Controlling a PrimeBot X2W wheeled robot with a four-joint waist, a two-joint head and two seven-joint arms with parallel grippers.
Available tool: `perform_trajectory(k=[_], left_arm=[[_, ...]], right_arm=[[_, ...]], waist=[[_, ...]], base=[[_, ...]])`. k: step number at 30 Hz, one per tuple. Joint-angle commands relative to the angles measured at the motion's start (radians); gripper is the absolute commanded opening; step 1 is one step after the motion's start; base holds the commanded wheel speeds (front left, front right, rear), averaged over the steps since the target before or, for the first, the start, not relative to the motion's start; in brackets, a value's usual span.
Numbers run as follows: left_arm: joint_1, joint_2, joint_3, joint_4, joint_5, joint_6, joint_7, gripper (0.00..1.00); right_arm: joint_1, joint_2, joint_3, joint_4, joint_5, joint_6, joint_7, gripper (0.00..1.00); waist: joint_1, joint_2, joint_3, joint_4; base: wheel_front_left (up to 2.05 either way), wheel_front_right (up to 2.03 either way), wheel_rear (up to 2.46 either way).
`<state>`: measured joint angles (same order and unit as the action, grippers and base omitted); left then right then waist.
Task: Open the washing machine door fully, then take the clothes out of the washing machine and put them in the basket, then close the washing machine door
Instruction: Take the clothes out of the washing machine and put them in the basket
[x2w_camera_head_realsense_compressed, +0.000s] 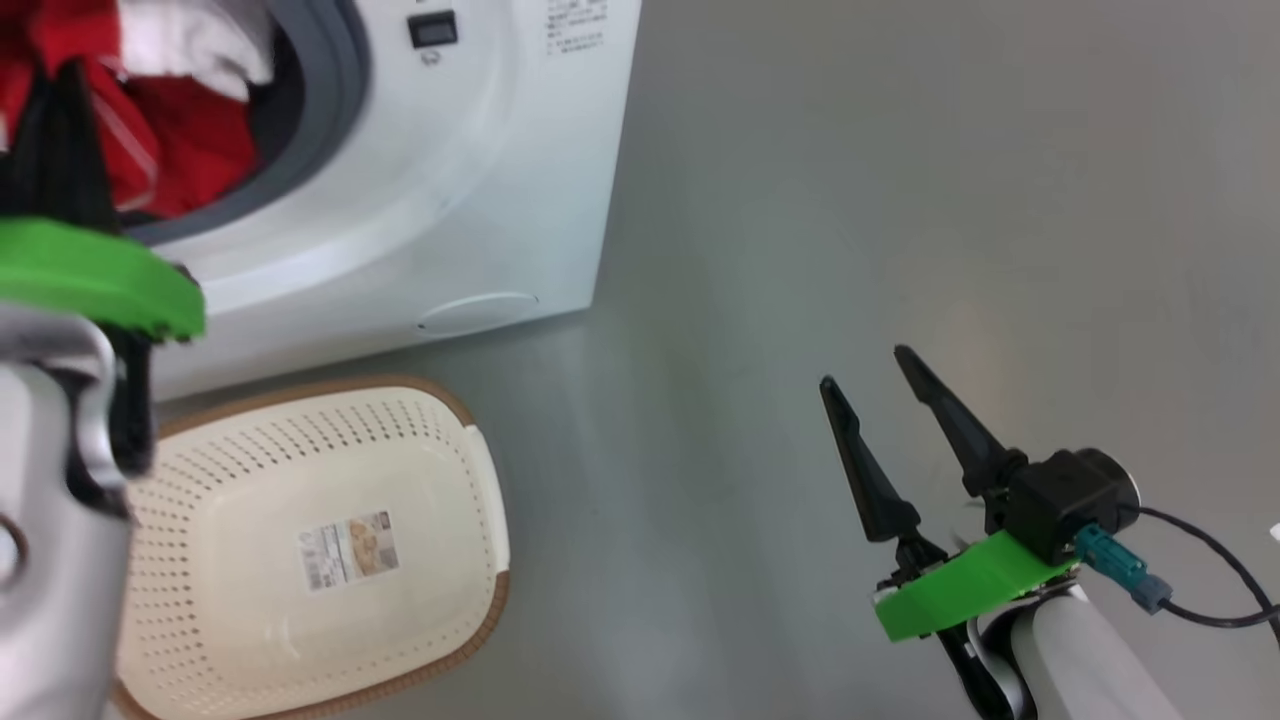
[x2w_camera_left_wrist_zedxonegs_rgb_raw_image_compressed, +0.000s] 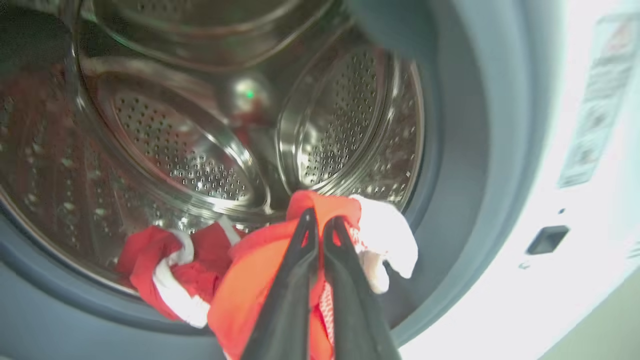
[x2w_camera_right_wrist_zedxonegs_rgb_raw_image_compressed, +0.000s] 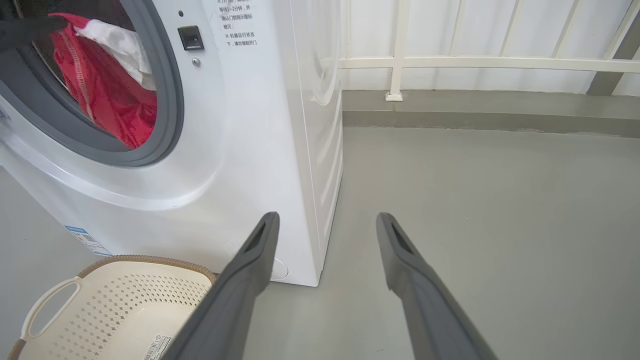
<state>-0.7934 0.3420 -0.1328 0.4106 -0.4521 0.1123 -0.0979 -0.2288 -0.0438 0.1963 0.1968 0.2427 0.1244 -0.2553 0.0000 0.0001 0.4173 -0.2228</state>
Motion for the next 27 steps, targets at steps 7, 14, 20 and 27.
perform_trajectory(k=[7, 14, 20, 27], left_arm=[[0.201, 0.031, 0.041, -0.316, 0.015, 0.091, -0.011, 0.0], [0.326, 0.033, 0.028, -0.509, 0.051, 0.148, 0.005, 0.0], [0.406, 0.041, 0.025, -0.613, 0.068, 0.176, 0.023, 0.0], [0.516, 0.038, 0.024, -0.738, 0.089, 0.221, 0.032, 0.0]], right_arm=[[0.055, -0.006, 0.014, 0.001, -0.013, 0.006, -0.003, 1.0], [0.094, -0.006, 0.016, 0.003, -0.019, 0.006, 0.011, 1.0], [0.125, -0.006, 0.016, -0.001, -0.021, 0.006, 0.024, 1.0], [0.163, -0.006, 0.012, -0.015, -0.02, 0.006, 0.043, 1.0]], waist=[[0.0, -0.0001, -0.129, 0.036], [0.0, -0.0001, -0.211, 0.043], [0.0, -0.0001, -0.268, 0.042], [0.0, -0.0001, -0.327, 0.045]], base=[[0.0, 0.0, 0.0], [0.0, 0.0, 0.0], [0.0, 0.0, 0.0], [0.0, 0.0, 0.0]])
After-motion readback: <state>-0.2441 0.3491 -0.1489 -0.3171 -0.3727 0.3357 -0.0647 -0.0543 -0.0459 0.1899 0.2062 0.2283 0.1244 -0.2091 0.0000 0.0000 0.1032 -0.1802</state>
